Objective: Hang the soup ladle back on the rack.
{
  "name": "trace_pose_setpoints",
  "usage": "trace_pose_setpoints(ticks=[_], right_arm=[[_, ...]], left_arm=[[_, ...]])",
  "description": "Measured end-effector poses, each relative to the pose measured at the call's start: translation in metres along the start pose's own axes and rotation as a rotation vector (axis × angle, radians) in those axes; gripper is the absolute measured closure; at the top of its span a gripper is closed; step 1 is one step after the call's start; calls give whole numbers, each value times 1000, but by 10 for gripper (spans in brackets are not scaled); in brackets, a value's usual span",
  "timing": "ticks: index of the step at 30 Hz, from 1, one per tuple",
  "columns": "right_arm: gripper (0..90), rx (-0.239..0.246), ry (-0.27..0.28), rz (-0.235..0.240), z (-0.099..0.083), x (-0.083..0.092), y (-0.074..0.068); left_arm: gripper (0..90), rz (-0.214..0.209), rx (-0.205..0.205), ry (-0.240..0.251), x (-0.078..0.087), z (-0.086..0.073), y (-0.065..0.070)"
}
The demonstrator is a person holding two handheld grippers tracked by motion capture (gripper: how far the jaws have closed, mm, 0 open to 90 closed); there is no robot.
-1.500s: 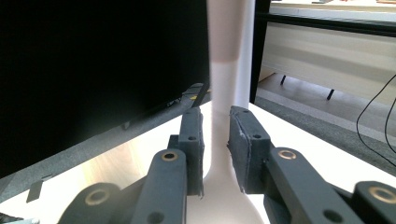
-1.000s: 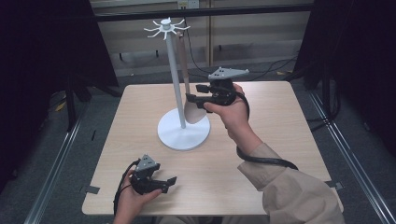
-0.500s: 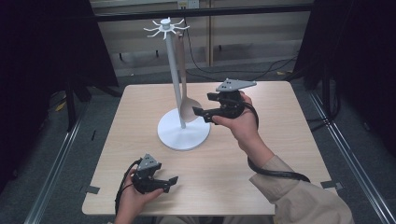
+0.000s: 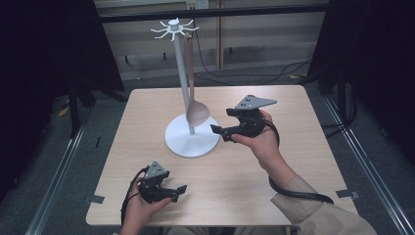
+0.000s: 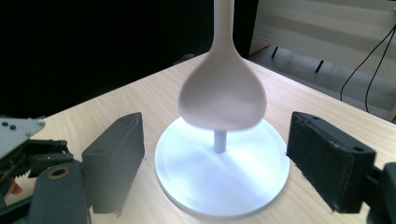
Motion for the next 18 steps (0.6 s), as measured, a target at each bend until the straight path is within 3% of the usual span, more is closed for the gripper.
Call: trace_pose_setpoints(ticks=[18], right_arm=[[167,-29,-29,-9,-51,12,0]], left_arm=[[129,4,10,2,0,0,1]])
Point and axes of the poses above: each handheld gripper's, and its own axes: x roughly backward along the jaws, z roughly out of its top, y roughly to its right, the point moved 2 cm from there along -x, roughly forward along the jaws, and after that the axes turned 10 degrees about z, right-handed, at the moved point
